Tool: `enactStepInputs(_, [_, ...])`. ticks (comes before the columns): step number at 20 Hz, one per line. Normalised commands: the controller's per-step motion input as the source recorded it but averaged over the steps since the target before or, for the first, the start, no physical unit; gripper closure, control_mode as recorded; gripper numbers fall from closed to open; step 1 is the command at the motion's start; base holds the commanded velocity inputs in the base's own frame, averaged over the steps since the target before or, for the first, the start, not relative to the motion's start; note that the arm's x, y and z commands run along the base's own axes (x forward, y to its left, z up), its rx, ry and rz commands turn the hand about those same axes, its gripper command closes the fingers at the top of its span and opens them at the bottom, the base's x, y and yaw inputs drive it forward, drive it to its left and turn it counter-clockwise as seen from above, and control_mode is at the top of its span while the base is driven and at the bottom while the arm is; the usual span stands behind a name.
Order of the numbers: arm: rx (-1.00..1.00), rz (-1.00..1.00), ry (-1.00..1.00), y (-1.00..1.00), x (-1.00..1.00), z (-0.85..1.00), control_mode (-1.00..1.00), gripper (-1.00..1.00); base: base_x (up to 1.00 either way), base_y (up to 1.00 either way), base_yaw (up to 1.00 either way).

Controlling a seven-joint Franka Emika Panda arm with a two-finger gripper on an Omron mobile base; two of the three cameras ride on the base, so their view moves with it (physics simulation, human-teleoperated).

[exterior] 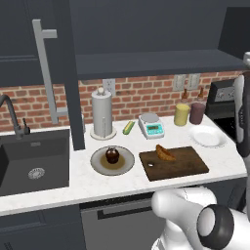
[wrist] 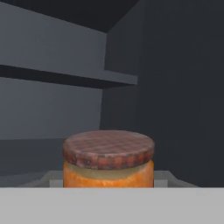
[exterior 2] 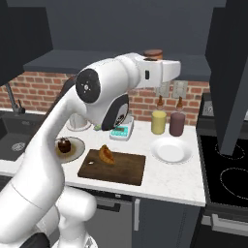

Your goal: From the different types of pastries on the counter, select a croissant and place it on the cutting board. Then retrieve a jar of jam from the cabinet and place it alongside the croissant on the cutting board.

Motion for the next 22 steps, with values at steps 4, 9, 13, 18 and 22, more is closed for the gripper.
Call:
enactStepInputs(4, [0.0, 0.0, 0.03, 0.07, -0.91, 0.0, -1.0, 1.0, 0.0, 0.0, 0.0])
enactStepInputs(9, [-0.01, 0.0, 0.0, 0.07, -0.95, -0.13, -1.0, 1.0, 0.0, 0.0, 0.0])
enactStepInputs(13, [-0.01, 0.0, 0.0, 0.13, -0.95, -0.19, -1.0, 1.0, 0.0, 0.0, 0.0])
enactStepInputs(18, [-0.04, 0.0, 0.05, 0.32, -0.62, -0.38, -1.0, 1.0, 0.0, 0.0, 0.0])
enactStepInputs(22, [-0.04, 0.0, 0.13, 0.39, -0.23, -0.49, -1.0, 1.0, 0.0, 0.0, 0.0])
